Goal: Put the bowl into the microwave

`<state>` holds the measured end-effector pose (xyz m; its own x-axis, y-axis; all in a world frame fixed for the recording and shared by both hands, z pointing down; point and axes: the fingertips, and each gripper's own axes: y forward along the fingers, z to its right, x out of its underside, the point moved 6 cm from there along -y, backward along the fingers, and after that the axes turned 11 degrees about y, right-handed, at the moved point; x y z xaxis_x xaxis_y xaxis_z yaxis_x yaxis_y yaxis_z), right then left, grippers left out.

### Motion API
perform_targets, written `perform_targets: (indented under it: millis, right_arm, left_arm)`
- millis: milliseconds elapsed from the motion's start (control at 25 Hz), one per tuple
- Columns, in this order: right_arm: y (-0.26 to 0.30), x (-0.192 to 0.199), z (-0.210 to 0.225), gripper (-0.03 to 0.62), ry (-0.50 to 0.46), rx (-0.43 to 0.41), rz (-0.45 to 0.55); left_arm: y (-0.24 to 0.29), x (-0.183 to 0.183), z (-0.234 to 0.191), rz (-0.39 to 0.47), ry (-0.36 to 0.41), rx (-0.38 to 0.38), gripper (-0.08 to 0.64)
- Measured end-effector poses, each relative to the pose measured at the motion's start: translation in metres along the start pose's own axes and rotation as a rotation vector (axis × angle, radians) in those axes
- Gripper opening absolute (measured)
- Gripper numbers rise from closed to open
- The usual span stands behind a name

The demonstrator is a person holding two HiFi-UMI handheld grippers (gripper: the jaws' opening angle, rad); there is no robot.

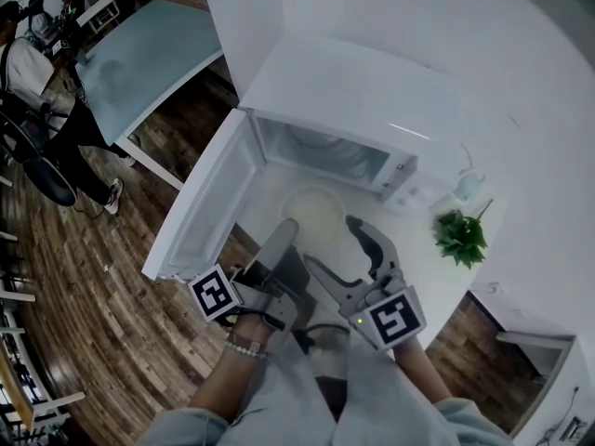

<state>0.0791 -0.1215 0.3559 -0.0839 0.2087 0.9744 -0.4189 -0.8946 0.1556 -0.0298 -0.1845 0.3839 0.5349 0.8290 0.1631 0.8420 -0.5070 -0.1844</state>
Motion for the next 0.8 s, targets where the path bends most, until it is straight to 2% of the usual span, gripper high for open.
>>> perform_targets:
  millis: [160, 280, 800]
  right_arm:
    - [0.007, 0.003, 0.009, 0.334, 0.025, 0.005, -0.015]
    - [0.012, 0.004, 0.019, 0.318, 0.018, 0.023, -0.016]
    - [0.031, 0.025, 0.052, 0.316, 0.021, 0.028, -0.070]
  left_arm:
    - [0.007, -0.003, -0.008, -0.012, 0.002, -0.014, 0.233]
    - [0.014, -0.004, -0.014, -0.022, 0.002, -0.020, 0.233]
    - [0.037, -0.010, -0.049, -0.058, 0.022, -0.062, 0.230]
